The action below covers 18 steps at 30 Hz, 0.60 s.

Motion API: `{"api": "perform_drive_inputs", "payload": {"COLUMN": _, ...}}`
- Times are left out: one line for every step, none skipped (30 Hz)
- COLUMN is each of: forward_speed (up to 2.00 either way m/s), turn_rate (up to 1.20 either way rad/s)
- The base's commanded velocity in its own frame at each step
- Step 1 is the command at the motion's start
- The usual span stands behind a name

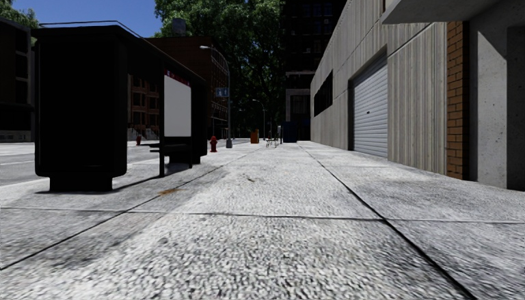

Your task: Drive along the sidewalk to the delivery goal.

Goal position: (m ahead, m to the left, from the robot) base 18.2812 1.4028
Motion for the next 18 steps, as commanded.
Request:
{"api": "perform_drive_inputs", "payload": {"forward_speed": 2.00, "turn_rate": 0.00}}
{"api": "perform_drive_inputs", "payload": {"forward_speed": 2.00, "turn_rate": 0.00}}
{"api": "perform_drive_inputs", "payload": {"forward_speed": 2.00, "turn_rate": 0.00}}
{"api": "perform_drive_inputs", "payload": {"forward_speed": 2.00, "turn_rate": 0.00}}
{"api": "perform_drive_inputs", "payload": {"forward_speed": 2.00, "turn_rate": 0.00}}
{"api": "perform_drive_inputs", "payload": {"forward_speed": 2.00, "turn_rate": 0.00}}
{"api": "perform_drive_inputs", "payload": {"forward_speed": 2.00, "turn_rate": 0.00}}
{"api": "perform_drive_inputs", "payload": {"forward_speed": 2.00, "turn_rate": 0.00}}
{"api": "perform_drive_inputs", "payload": {"forward_speed": 2.00, "turn_rate": 0.00}}
{"api": "perform_drive_inputs", "payload": {"forward_speed": 2.00, "turn_rate": 0.00}}
{"api": "perform_drive_inputs", "payload": {"forward_speed": 2.00, "turn_rate": 0.00}}
{"api": "perform_drive_inputs", "payload": {"forward_speed": 2.00, "turn_rate": 0.00}}
{"api": "perform_drive_inputs", "payload": {"forward_speed": 2.00, "turn_rate": 0.00}}
{"api": "perform_drive_inputs", "payload": {"forward_speed": 2.00, "turn_rate": 0.00}}
{"api": "perform_drive_inputs", "payload": {"forward_speed": 2.00, "turn_rate": 0.00}}
{"api": "perform_drive_inputs", "payload": {"forward_speed": 2.00, "turn_rate": 0.00}}
{"api": "perform_drive_inputs", "payload": {"forward_speed": 2.00, "turn_rate": 0.00}}
{"api": "perform_drive_inputs", "payload": {"forward_speed": 2.00, "turn_rate": 0.00}}
